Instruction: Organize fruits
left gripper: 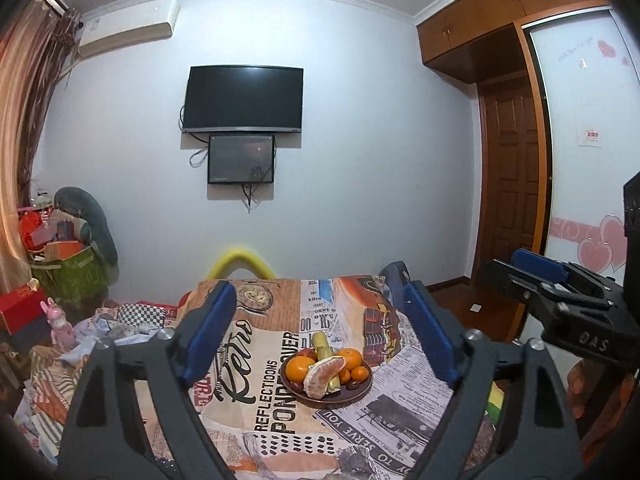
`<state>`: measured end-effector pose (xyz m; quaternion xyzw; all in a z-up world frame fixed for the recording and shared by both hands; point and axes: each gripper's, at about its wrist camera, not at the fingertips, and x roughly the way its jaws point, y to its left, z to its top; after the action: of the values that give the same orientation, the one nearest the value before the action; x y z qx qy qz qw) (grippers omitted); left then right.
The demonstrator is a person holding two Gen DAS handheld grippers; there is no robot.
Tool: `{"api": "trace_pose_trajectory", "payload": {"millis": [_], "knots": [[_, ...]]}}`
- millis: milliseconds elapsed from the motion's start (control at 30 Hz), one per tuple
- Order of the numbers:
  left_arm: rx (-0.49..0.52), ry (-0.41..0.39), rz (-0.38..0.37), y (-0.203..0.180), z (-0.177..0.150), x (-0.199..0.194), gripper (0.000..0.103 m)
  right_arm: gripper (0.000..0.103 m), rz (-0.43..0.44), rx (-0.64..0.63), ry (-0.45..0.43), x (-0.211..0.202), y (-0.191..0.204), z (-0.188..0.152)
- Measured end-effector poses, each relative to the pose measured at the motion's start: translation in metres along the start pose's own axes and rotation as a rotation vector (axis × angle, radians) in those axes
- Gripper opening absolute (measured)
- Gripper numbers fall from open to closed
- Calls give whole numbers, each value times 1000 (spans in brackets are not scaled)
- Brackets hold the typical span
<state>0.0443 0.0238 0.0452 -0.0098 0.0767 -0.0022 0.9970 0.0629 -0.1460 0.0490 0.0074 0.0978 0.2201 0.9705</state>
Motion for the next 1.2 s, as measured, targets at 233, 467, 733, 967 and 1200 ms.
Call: {"api": "trace_pose_trajectory", "payload": {"millis": [233, 467, 733, 967, 1200], "knots": [[-2, -5, 16, -2, -4, -7, 100, 95, -44, 1, -18, -3, 1, -2], [-12, 2, 19, -2, -6, -7, 102, 103, -78, -3, -36, -13, 1, -7], [-17, 6, 17, 0, -8, -7, 103, 103, -84, -10, -35, -17, 2, -11], [-16, 9, 15, -1, -9, -7, 103, 103, -84, -11, -34, -17, 3, -11], [-14, 9, 14, -1, -8, -7, 103, 103, -88, -11, -35, -18, 2, -11]]}}
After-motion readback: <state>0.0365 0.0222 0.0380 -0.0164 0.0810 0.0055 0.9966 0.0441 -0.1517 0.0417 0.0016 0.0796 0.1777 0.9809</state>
